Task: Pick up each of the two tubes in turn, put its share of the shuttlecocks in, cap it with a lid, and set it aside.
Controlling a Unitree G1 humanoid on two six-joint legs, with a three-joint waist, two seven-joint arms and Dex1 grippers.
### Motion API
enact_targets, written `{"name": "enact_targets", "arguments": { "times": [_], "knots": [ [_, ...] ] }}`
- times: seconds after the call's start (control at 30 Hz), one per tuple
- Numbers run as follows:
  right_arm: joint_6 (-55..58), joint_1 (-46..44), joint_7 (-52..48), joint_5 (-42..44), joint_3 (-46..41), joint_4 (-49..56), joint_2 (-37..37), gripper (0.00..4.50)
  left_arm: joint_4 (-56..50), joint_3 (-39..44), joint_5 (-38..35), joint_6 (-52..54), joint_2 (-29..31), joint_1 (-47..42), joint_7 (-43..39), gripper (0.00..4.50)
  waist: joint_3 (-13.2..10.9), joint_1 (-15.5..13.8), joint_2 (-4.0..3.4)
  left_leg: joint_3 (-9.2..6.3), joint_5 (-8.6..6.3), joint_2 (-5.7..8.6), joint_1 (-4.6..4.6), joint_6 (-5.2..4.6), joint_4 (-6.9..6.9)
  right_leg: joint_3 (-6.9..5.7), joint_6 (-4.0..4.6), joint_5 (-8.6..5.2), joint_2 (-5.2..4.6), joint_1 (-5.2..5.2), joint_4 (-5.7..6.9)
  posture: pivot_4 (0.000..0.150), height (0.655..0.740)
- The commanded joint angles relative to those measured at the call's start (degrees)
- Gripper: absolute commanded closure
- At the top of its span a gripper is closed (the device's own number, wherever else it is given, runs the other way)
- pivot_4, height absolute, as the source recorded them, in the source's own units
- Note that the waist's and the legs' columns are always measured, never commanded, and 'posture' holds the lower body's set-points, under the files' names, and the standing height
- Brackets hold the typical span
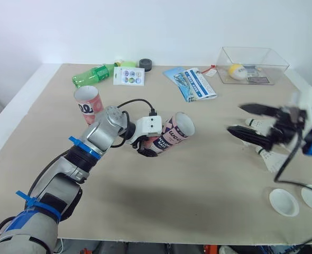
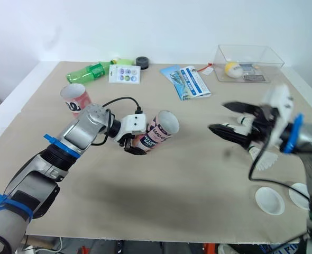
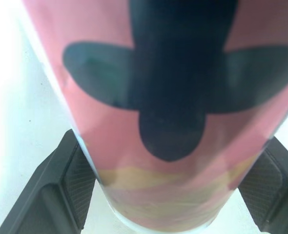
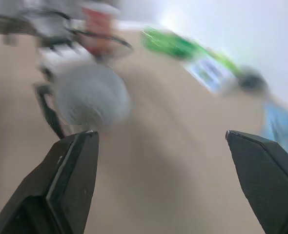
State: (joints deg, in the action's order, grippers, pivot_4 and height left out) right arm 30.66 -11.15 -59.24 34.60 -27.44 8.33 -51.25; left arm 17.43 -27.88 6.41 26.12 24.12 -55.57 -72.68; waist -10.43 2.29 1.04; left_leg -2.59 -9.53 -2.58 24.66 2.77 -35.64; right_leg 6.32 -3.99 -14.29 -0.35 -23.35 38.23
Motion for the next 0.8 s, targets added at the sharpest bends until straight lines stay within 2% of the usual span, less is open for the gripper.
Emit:
{"name": "enact_targets", "arguments": {
  "times": [0.03,0.23,0.43,0.6,0.8],
  "knots": [
    [0.42,7.78,4.91,-0.54,-9.05,3.84,1.44,0.04,-0.48,-0.99,1.11,-1.7,0.03,-1.25,-0.22,0.79,0.02,0.07,-0.04,0.0,0.0,0.01,-0.02,0.0,0.0,0.01,-0.02,0.01,0.0,0.01,0.0,0.15,0.74],
    [1.93,20.54,9.2,0.47,-16.04,4.84,6.39,0.04,-0.83,-1.1,1.34,-1.76,-1.45,-1.99,0.02,0.79,0.05,0.46,-0.11,0.03,0.04,0.02,-0.11,-0.06,-0.07,0.07,0.17,0.03,0.01,0.07,-0.01,0.15,0.74],
    [1.22,25.35,10.52,0.56,-16.35,3.47,8.97,0.04,-1.86,-0.82,1.07,-0.99,-2.92,-2.06,0.12,0.79,0.05,0.69,-0.12,0.12,0.05,0.04,-0.1,-0.07,-0.16,0.18,0.17,0.05,0.01,0.05,-0.01,0.15,0.74],
    [0.24,24.53,10.81,0.19,-14.79,1.49,8.79,0.04,-2.36,-0.92,1.03,-0.6,-3.3,-1.69,0.1,0.79,0.05,0.74,-0.12,0.1,0.05,0.03,-0.1,-0.07,-0.09,0.18,0.2,0.02,0.03,0.04,-0.01,0.15,0.74],
    [-2.17,18.3,13.67,-2.01,-9.66,-4.13,10.0,0.04,-2.23,-0.83,0.81,0.28,-4.24,-1.31,0.81,0.79,0.04,0.73,-0.12,0.11,0.05,0.03,-0.09,-0.07,-0.09,0.18,0.19,0.03,0.03,0.04,-0.03,0.15,0.74]
  ]
}}
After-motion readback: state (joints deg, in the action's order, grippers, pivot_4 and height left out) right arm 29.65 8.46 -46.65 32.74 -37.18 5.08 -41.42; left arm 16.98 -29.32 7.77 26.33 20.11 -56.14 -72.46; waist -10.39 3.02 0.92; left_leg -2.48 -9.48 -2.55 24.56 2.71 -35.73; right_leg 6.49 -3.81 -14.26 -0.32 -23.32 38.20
